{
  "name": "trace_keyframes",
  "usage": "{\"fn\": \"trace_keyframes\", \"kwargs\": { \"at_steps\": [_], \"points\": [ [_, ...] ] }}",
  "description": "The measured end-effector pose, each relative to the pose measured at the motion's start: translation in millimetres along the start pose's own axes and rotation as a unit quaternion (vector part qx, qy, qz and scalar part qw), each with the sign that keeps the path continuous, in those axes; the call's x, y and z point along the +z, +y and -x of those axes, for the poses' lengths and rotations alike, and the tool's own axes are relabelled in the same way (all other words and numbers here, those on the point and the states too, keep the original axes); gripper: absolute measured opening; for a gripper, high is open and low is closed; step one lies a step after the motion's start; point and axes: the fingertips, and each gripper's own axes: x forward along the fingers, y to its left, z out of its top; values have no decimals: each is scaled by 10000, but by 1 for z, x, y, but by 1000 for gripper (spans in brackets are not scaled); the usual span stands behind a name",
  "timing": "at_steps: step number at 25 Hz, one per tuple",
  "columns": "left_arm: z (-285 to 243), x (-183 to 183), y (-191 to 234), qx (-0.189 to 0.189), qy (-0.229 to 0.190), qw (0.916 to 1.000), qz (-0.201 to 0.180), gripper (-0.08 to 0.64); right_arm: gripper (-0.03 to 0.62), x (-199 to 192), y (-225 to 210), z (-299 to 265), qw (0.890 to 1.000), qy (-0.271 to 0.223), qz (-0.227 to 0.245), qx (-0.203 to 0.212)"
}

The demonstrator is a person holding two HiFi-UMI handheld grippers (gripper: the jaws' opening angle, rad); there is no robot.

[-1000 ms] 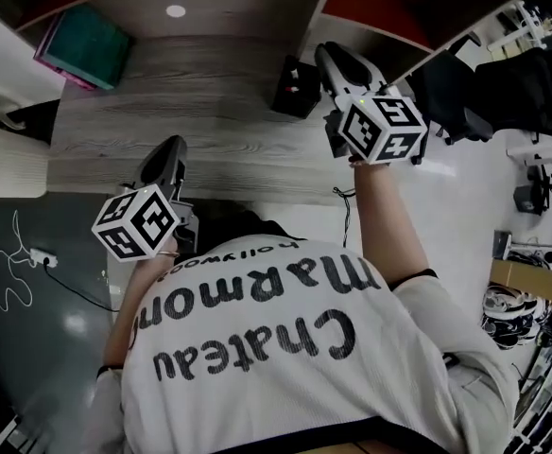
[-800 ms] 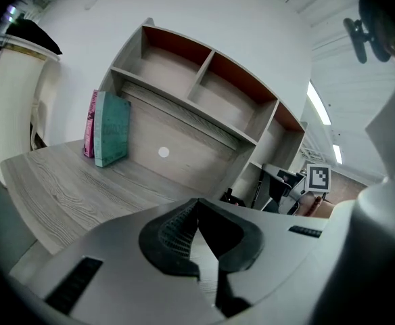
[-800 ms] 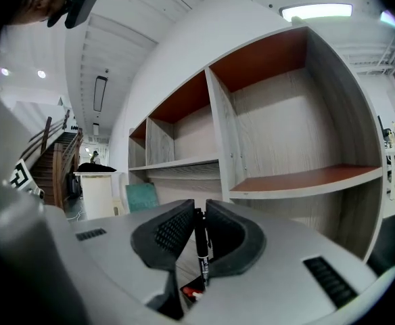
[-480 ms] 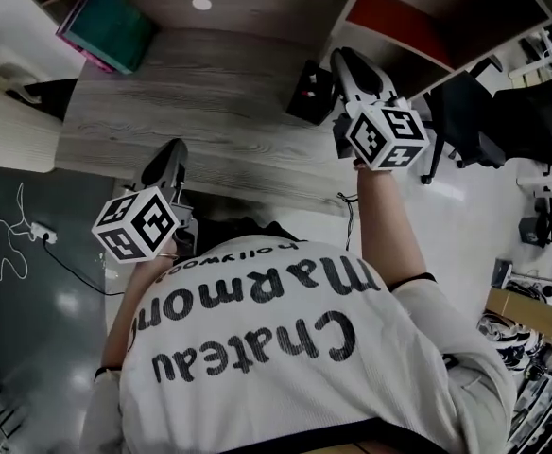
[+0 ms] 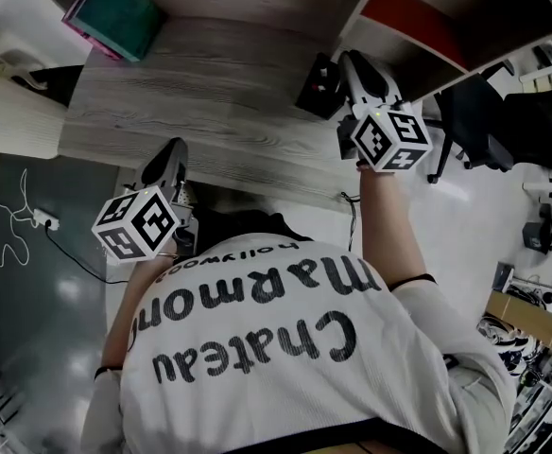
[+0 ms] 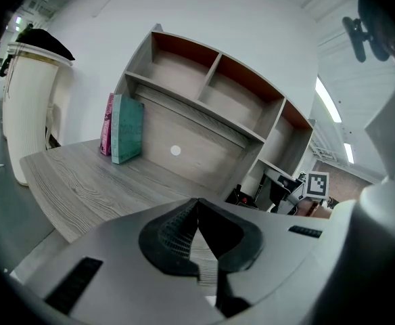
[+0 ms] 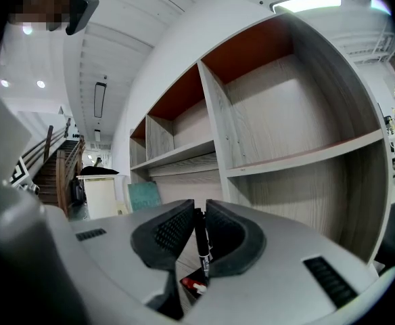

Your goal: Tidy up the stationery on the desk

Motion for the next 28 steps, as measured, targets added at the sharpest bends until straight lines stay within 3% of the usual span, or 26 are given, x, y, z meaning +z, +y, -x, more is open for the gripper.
{"fn": "trace_keyframes", "kwargs": {
  "at_steps": [28],
  "points": [
    [11,-10,-3,-196,26,9998,41,15,67,-45,9,32,9971,661,-142,-344]
  ]
}}
